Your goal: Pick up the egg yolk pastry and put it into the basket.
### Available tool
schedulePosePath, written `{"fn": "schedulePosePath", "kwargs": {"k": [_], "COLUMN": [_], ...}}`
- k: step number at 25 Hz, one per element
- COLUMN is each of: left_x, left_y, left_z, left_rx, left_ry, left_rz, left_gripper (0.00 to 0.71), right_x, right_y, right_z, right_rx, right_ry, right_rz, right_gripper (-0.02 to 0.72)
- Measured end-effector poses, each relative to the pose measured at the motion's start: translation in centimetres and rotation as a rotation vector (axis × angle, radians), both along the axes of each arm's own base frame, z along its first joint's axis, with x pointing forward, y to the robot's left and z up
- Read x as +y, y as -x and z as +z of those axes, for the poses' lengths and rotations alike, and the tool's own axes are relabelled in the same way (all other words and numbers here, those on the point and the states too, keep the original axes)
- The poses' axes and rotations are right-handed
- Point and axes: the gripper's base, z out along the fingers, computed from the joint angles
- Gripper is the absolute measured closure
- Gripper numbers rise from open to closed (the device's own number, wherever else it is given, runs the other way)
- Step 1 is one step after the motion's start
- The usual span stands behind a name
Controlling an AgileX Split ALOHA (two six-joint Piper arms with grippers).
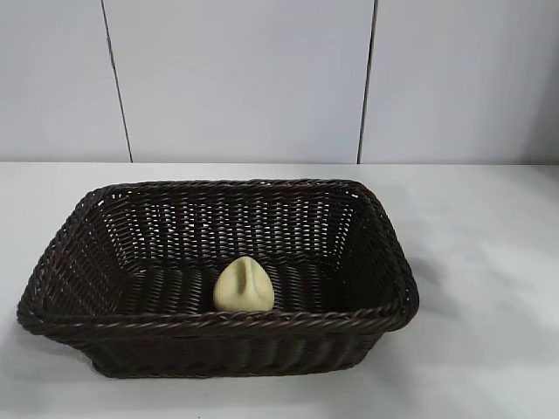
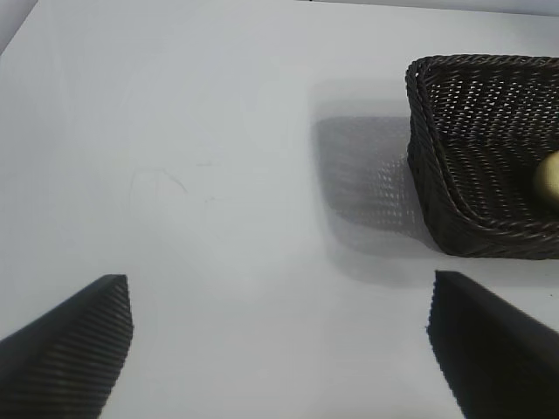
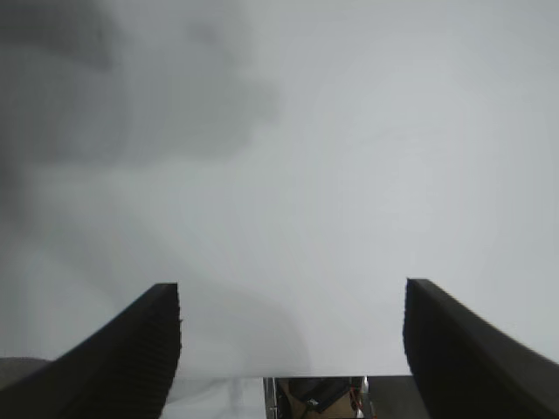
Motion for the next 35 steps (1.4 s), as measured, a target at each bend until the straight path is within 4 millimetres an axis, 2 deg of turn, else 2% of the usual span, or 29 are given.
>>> {"fn": "schedulePosePath", "kwargs": {"k": [4,8,13,16,29,35], "left_x": [0.0,0.0,0.0,0.0,0.0,0.0], "left_y": [0.0,0.0,0.0,0.0,0.0,0.0], "left_z": [0.0,0.0,0.0,0.0,0.0,0.0], "left_rx": [0.0,0.0,0.0,0.0,0.0,0.0], "left_ry": [0.0,0.0,0.0,0.0,0.0,0.0], "left_rz": [0.0,0.0,0.0,0.0,0.0,0.0], "left_gripper": [0.046,0.046,0.046,0.046,0.046,0.046], "right_x": [-0.1,-0.1,-0.2,-0.2,-0.3,-0.2], "right_y": [5.3,10.1,15.5,17.8,24.4,24.7], "right_z": [1.4,1.5,0.0,-0.8,0.5,0.5], "right_rx": [-0.112,-0.287,-0.444,-0.526,-0.993,-1.012], "right_ry": [-0.004,-0.005,-0.004,-0.005,-0.015,-0.018], "right_rz": [0.002,0.02,0.026,0.026,0.027,0.028], "right_gripper": [0.185,0.185,0.185,0.185,0.185,0.185]}}
